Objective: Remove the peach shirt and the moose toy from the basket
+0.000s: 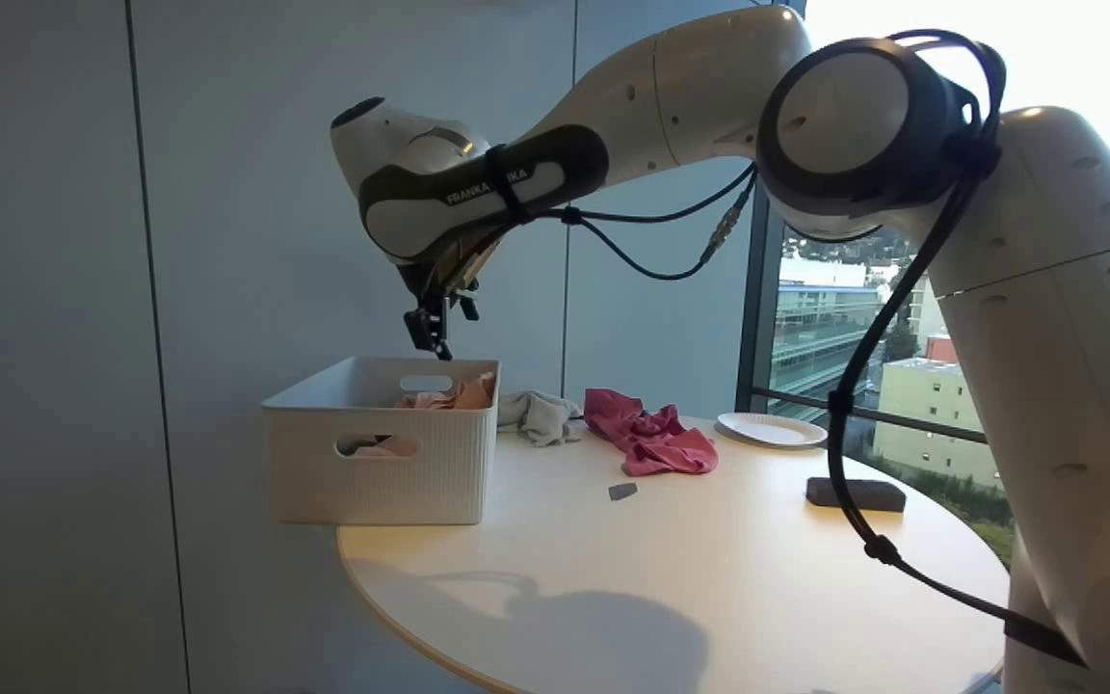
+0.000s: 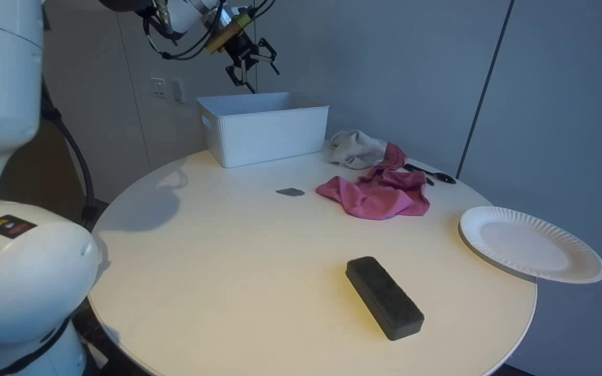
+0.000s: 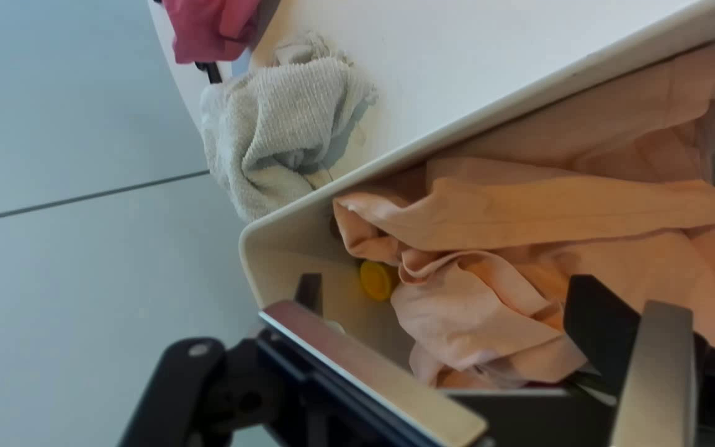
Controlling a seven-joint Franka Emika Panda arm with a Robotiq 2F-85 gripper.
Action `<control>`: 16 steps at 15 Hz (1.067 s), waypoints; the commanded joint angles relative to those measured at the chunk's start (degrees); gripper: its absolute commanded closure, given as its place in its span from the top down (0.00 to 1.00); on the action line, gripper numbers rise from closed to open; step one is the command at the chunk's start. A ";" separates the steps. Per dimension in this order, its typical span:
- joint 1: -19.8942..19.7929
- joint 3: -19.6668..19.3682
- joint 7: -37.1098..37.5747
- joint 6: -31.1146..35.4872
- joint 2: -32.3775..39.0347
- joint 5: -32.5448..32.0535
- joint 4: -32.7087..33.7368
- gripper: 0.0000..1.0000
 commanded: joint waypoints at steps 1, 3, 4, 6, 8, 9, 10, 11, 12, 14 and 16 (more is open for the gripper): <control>0.49 -1.99 -3.93 -6.84 5.28 4.80 9.31 1.00; -0.28 -2.47 -6.79 -9.74 6.97 9.45 11.95 1.00; -0.56 -2.71 -8.73 -10.68 7.68 11.34 12.99 1.00; -0.40 -3.81 -12.48 -11.83 9.37 11.94 15.28 1.00; -0.87 -4.27 -16.32 -12.56 11.42 13.58 18.11 1.00; -1.06 -4.42 -18.29 -12.47 11.99 14.20 18.83 1.00; -1.16 -3.81 -13.83 -10.39 9.01 12.32 13.14 1.00; -1.30 -3.94 -15.16 -10.51 9.79 12.82 14.08 1.00; -1.40 -3.99 -15.86 -10.61 10.38 13.03 14.81 1.00; -1.43 -4.00 -16.42 -10.83 10.91 13.08 15.52 1.00; -1.41 -4.00 -16.67 -10.90 10.94 13.10 15.74 1.00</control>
